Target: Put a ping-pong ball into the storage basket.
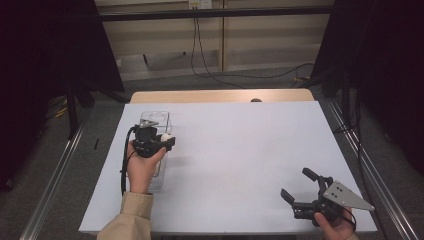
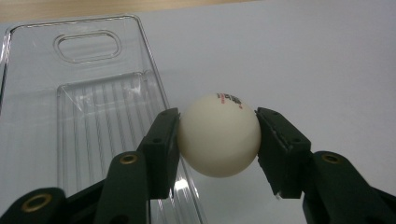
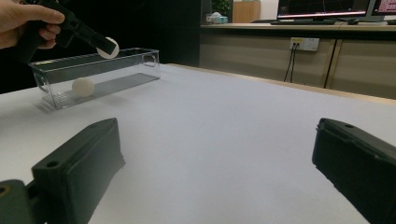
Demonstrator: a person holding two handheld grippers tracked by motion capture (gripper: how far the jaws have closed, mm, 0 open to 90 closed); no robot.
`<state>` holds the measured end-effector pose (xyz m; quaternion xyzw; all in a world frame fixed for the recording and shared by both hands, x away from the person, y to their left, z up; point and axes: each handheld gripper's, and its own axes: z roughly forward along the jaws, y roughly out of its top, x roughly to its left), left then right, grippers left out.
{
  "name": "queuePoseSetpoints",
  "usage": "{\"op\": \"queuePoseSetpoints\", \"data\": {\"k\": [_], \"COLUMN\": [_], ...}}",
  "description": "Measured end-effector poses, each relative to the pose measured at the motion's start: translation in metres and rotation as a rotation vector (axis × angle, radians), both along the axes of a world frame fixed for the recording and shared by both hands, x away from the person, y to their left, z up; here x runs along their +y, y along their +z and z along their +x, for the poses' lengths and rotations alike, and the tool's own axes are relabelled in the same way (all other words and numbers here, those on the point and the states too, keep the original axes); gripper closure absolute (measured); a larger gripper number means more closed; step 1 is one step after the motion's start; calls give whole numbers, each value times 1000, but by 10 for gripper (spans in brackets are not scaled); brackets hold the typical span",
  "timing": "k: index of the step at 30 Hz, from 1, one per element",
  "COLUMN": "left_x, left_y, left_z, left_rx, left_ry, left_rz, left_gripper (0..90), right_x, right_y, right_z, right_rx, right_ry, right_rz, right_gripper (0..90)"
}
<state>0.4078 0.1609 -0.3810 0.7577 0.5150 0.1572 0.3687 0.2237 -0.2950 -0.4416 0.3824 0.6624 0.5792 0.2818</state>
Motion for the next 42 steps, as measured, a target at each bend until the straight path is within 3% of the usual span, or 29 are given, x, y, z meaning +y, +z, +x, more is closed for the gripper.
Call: {"op": "queuePoseSetpoints", "data": {"k": [42], "left_x": [15], "left_y": [8], "left_z": [-1], "left_rx": [-8], "left_ry": [22], "left_rz": [22], "left_gripper": [512], "right_x": [1], "right_y": [0], "right_z": [0], "right_rx": [1], "right_ry": [6], "right_rz": [-4], "right_gripper": [8]}}
